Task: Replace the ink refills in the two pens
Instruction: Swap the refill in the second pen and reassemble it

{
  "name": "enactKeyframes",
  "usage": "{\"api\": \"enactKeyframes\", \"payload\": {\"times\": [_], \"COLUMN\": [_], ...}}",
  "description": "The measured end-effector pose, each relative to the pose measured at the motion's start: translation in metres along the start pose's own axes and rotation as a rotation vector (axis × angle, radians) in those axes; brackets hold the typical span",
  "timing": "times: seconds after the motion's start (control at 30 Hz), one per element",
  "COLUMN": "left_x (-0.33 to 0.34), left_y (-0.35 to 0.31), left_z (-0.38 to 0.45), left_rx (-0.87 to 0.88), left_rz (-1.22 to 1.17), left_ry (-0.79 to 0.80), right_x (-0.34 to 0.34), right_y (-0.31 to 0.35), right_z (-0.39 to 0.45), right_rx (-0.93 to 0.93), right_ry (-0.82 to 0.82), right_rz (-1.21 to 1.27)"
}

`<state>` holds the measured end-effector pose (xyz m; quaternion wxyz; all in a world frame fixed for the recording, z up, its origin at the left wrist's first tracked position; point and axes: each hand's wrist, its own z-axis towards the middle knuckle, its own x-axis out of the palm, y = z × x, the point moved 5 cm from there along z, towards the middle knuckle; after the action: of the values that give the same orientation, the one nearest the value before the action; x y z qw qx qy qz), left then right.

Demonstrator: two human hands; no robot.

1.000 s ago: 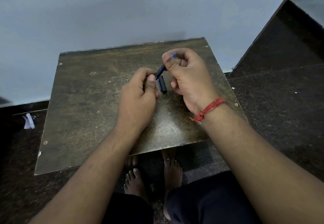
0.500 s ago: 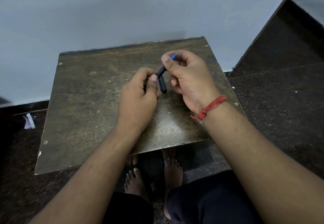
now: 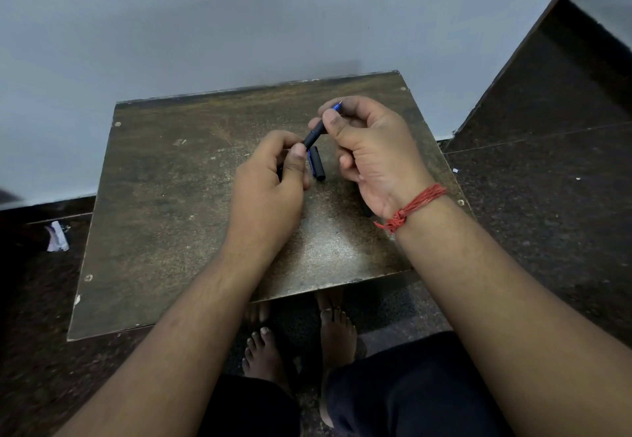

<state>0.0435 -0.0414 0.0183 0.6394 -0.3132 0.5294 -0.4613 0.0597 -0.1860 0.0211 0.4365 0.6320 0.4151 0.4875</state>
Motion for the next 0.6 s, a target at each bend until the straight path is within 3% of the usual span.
{"api": "enactKeyframes", "payload": {"times": [0.5, 0.6], "left_x": [-0.002, -0.003], "left_y": [0.001, 0.004], "left_z": [0.001, 0.002], "left_rx": [0.017, 0.003], "left_rz": [0.084, 0.090], "left_ry": [-0.049, -0.066], "right_x": [0.013, 0.013], "right_y": [-0.002, -0.001], "right_z": [0.000, -0.002], "right_rx": [-0.007, -0.122], "right_ry": [-0.183, -0.208], "right_rz": [-0.089, -0.269]}}
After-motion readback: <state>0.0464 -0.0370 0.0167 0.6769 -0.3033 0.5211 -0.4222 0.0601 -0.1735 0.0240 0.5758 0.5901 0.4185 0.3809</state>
